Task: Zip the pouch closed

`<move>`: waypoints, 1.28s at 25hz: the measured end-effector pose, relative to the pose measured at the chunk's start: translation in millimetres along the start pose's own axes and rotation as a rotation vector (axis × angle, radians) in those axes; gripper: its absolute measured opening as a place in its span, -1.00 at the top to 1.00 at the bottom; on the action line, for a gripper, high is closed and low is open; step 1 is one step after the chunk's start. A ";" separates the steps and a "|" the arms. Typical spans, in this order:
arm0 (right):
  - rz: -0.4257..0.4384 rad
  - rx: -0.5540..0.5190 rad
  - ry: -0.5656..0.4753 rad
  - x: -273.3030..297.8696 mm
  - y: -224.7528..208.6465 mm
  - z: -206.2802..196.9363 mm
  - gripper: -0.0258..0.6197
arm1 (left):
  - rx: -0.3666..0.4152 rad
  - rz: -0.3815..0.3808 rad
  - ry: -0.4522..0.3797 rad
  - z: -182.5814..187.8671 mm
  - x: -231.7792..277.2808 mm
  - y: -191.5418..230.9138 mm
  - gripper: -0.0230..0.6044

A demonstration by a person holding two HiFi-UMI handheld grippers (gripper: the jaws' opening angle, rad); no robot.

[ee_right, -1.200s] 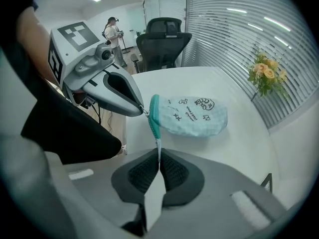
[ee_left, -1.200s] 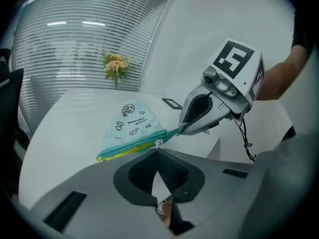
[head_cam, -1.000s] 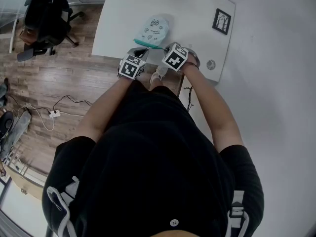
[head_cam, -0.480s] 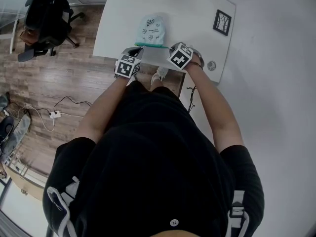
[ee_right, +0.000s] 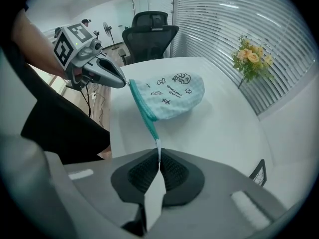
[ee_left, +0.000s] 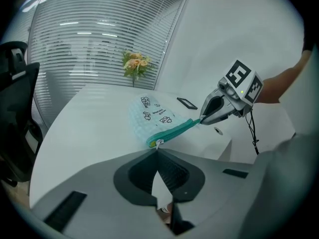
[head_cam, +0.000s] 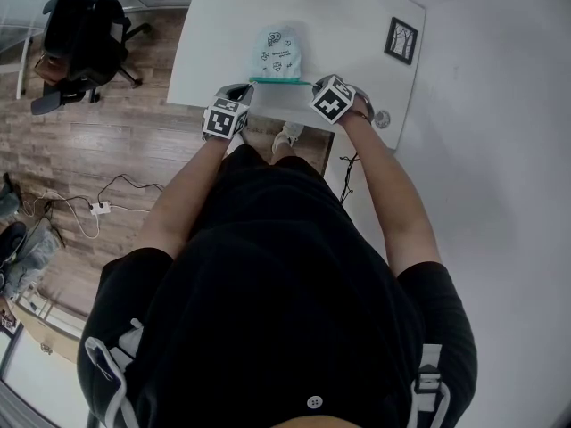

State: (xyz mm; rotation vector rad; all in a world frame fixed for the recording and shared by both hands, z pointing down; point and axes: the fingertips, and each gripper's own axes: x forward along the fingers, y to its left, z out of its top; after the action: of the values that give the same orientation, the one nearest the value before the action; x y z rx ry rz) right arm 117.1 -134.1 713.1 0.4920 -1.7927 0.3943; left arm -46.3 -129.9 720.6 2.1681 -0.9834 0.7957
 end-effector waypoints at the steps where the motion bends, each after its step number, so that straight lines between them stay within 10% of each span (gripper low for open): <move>1: -0.001 -0.001 0.003 1.8 0.2 -0.2 0.87 | -0.006 0.001 0.000 -1.2 1.6 0.9 0.91; 32: 0.116 0.008 -0.005 29.5 32.3 -22.3 0.63 | -0.059 0.011 0.126 -48.3 8.1 9.8 0.74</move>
State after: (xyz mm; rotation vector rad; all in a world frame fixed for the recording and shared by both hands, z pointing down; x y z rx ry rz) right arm 111.7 -98.9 747.0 0.3957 -1.8307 0.4816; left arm -62.4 -103.1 759.5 2.0372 -0.9432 0.8861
